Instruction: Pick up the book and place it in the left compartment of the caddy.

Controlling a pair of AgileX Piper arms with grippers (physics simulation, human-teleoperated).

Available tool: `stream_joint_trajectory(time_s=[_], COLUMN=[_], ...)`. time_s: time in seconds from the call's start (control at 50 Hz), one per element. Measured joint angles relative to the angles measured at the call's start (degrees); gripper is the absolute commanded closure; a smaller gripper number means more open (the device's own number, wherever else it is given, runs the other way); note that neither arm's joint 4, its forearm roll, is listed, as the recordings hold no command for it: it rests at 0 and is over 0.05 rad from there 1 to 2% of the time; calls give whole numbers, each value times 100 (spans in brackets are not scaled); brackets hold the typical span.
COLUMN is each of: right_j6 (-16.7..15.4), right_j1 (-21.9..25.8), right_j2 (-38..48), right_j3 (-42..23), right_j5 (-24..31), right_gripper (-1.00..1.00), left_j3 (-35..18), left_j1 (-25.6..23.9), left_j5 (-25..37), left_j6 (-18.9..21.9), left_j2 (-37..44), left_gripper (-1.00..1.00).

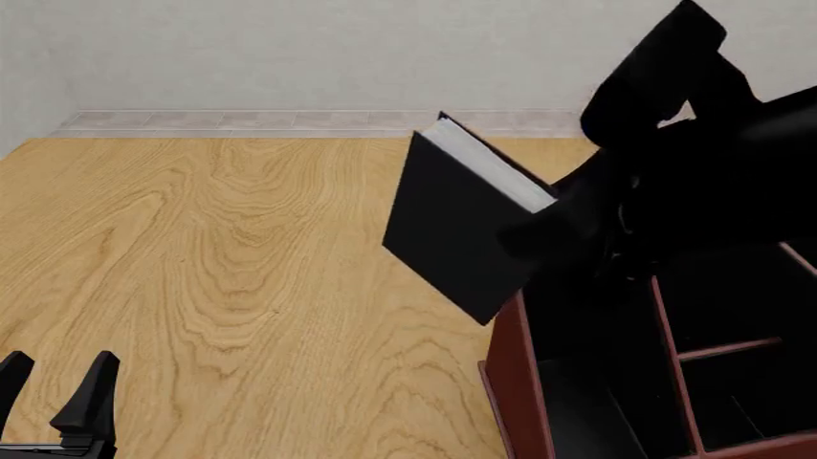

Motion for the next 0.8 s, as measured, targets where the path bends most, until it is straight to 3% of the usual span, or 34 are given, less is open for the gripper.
stream_joint_trajectory(time_s=[0.3,0.58,0.8], right_j6=[111,198,452], right_j1=[-264,-793,-1193], right_j2=[-430,-968,-1402], right_j3=[31,350,761], right_j5=[159,206,209], right_gripper=[100,100,100], left_j3=[0,0,0], left_j1=[0,0,0], left_j5=[0,0,0], left_j6=[0,0,0], left_j2=[0,0,0], left_gripper=[-100,-100,-100])
